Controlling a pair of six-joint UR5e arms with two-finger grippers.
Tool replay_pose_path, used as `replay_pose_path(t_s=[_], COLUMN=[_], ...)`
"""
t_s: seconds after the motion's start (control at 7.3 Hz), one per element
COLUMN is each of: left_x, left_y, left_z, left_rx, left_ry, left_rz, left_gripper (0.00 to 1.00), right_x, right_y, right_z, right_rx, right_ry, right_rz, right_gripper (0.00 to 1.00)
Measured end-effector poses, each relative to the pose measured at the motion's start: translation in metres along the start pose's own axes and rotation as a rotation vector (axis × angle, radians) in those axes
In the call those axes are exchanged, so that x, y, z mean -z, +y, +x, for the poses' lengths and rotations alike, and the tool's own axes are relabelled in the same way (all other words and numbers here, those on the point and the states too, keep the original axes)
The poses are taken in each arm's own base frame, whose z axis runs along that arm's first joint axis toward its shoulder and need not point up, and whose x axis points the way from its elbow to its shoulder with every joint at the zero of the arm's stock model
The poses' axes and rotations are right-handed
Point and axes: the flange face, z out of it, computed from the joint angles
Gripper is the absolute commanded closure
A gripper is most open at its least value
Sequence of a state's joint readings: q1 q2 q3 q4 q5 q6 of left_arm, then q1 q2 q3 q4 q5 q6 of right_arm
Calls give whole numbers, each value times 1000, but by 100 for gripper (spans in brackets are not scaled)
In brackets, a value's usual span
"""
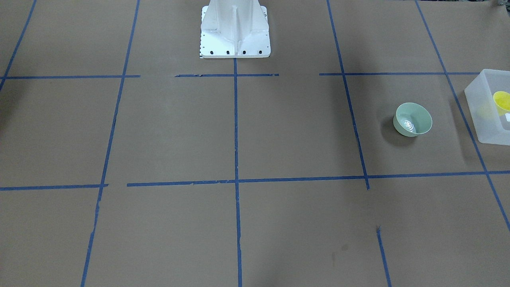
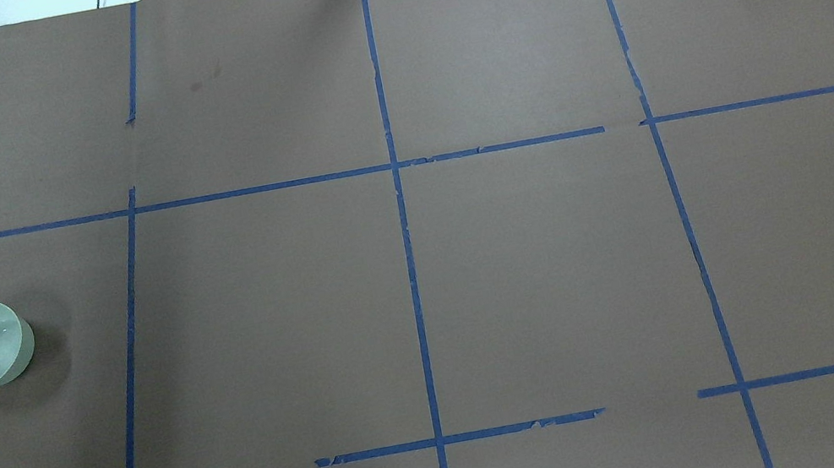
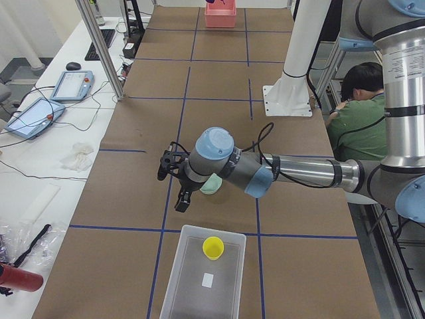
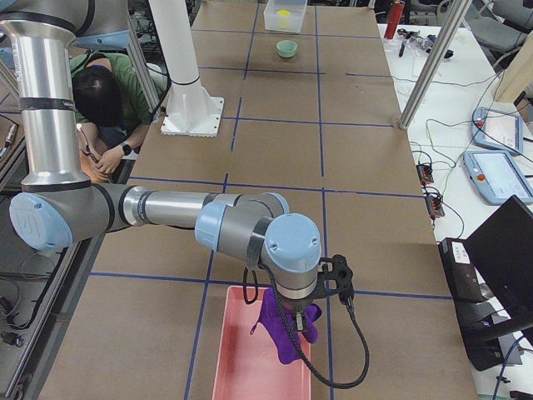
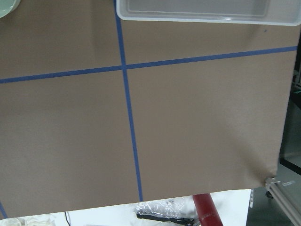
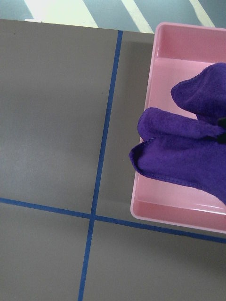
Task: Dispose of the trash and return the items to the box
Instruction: 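Lower the cloth into the pink bin and release it with the right gripper, then reach the left gripper to the pale green bowl and grasp its rim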
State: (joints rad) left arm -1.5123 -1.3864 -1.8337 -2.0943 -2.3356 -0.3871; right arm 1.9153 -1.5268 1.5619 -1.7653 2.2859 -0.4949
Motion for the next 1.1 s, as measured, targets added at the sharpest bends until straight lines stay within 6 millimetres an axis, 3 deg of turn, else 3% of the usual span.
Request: replay_pose_path(t_s=[0.27,0.68,0.82,1.1], left_x=[-26,-70,-85,-128], left_y=[9,32,45,77], left_z=[31,78,82,84], left_rx=[13,53,63,89], left_ry=[46,115,127,109], left_rz=[-35,-103,-120,-109], left_gripper=[0,0,0,2], right_x=[-14,-14,-6,23], right_y=[12,21,18,13], right_z=[8,10,6,-20], right_rx=[-9,-20,-21,-78], right_ry=[0,2,7,13], right_rz=[-3,1,15,53], right_gripper=[0,0,0,0])
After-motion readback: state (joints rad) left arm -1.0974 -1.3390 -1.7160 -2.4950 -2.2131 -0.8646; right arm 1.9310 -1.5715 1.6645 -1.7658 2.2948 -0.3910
